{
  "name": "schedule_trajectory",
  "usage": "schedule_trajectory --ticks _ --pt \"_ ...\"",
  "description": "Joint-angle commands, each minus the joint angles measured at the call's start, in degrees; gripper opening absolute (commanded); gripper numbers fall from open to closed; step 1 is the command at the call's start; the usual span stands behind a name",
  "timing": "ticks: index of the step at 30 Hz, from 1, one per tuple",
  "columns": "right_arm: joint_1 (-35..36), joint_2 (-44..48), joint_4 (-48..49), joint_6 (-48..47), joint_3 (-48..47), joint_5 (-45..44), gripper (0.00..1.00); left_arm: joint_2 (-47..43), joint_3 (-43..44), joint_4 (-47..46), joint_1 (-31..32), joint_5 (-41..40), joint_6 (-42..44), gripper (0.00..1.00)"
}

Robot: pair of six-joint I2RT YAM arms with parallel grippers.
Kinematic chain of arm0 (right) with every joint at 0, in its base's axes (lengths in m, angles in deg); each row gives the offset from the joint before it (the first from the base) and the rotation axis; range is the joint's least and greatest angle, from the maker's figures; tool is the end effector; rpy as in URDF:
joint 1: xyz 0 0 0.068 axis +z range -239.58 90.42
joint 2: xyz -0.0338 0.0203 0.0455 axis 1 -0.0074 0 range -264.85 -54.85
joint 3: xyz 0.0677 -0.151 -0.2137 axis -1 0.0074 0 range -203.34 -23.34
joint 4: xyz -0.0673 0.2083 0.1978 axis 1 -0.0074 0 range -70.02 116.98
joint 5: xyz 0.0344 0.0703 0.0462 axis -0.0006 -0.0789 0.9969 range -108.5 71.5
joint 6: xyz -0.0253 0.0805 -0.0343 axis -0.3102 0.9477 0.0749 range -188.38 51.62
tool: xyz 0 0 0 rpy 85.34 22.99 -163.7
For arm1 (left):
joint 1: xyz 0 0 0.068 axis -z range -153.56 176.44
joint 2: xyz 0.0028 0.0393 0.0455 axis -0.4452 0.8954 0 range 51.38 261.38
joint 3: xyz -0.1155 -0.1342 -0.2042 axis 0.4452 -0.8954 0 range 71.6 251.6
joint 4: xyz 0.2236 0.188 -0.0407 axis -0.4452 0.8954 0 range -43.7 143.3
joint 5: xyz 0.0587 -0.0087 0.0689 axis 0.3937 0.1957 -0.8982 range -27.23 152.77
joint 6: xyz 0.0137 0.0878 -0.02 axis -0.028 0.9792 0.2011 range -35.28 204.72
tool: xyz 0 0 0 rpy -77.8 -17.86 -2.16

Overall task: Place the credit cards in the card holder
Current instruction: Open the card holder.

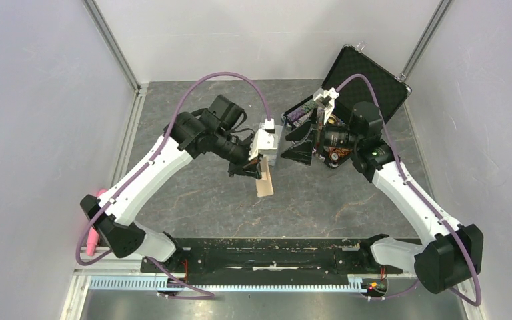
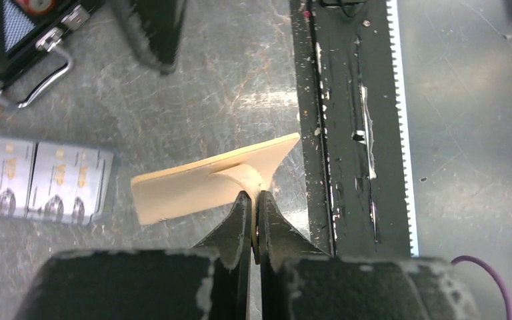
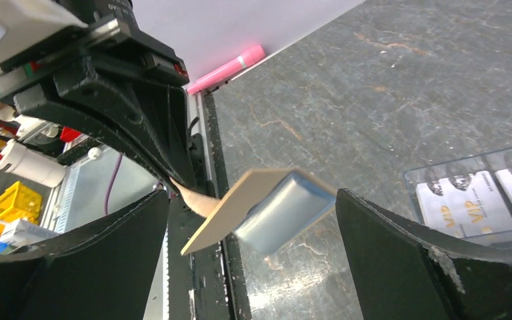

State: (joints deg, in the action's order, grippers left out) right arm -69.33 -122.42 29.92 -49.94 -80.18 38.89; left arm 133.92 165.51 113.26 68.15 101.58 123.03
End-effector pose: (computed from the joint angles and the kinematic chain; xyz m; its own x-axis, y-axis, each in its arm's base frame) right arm 0.2802 0.1767 0.3458 -0.4274 0.0241 -0.9038 -0.8794 0.2207 0.4218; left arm 0.2101 -0.2557 0.3732 0.0020 0.6454 -0.7639 0.9961 -0.0687 -0.0554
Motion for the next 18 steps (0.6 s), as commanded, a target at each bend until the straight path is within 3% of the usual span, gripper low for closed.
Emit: schedule_trajectory --ticks 1,12,18 --pt "1.4 -0.9 9.0 4.3 1.8 3.5 0.98 1.2 2.4 1.8 3.0 4.5 9.9 0.02" --pt "6.5 -2.0 16.8 9.0 6.1 5.8 0.98 0.4 3.2 1.7 4.8 7.1 17.3 0.02" --pt "7.2 -0.7 17.4 10.2 8.6 8.0 0.95 -0.3 3.4 0.3 4.7 3.6 14.8 0.02"
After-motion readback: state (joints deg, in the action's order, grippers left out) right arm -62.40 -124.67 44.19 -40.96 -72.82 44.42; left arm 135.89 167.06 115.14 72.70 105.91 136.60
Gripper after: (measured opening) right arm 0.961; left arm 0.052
